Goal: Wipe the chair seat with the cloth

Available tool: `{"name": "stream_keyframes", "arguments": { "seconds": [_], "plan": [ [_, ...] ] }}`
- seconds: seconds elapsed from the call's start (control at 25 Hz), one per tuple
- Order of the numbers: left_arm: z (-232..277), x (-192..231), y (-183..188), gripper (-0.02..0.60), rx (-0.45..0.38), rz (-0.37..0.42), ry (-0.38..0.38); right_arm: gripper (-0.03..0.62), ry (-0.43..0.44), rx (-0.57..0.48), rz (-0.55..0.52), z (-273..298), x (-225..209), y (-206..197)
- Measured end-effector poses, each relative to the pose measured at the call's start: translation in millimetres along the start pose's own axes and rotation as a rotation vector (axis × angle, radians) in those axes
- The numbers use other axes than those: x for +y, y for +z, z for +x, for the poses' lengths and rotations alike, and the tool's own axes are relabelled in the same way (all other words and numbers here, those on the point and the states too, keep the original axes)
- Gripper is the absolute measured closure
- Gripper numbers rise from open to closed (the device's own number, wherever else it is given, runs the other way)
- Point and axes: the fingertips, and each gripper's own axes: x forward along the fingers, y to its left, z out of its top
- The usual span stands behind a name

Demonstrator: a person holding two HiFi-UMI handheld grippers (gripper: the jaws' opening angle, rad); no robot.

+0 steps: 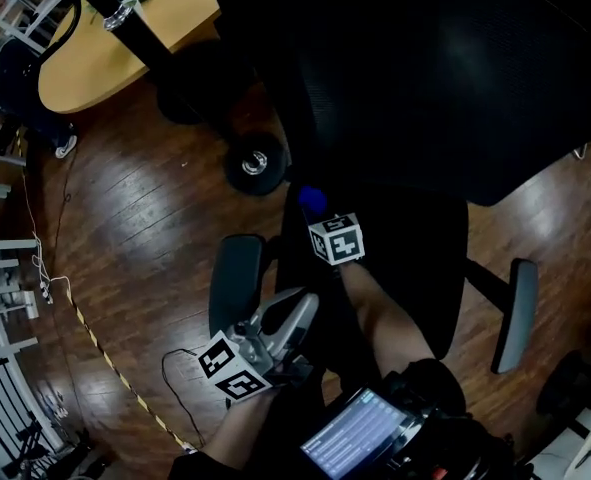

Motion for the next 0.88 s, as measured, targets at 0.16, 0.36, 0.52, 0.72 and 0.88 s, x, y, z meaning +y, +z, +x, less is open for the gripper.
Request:
{"name": "stream_keyframes", "arguments": {
  "seconds": [0.16,0.36,0.52,0.72,0.88],
  "plan": [
    [4,3,1,0.589,0.012,0.009,0.0,0.551,-0.119,0.011,0.024,-18,-44,-8],
    [17,3,-13,0.589,0.057,0.0,-0.015,0.551,-0.301,0.039,0.095,-75,-137,-37],
    [23,-2,-23,0.589,0.106,0.002,-0.029,0.551,-0.436,0.044,0.154,-138,-198,-61],
    [31,-3,-24,0.589,0.126,0.012,-0.027,0.551,-0.567,0.071,0.197,-211,-244,-87],
    [43,-6,-25,0.589,0.13,0.024,-0.033,0.551,-0.599,0.058,0.205,-243,-262,-95]
  ]
}}
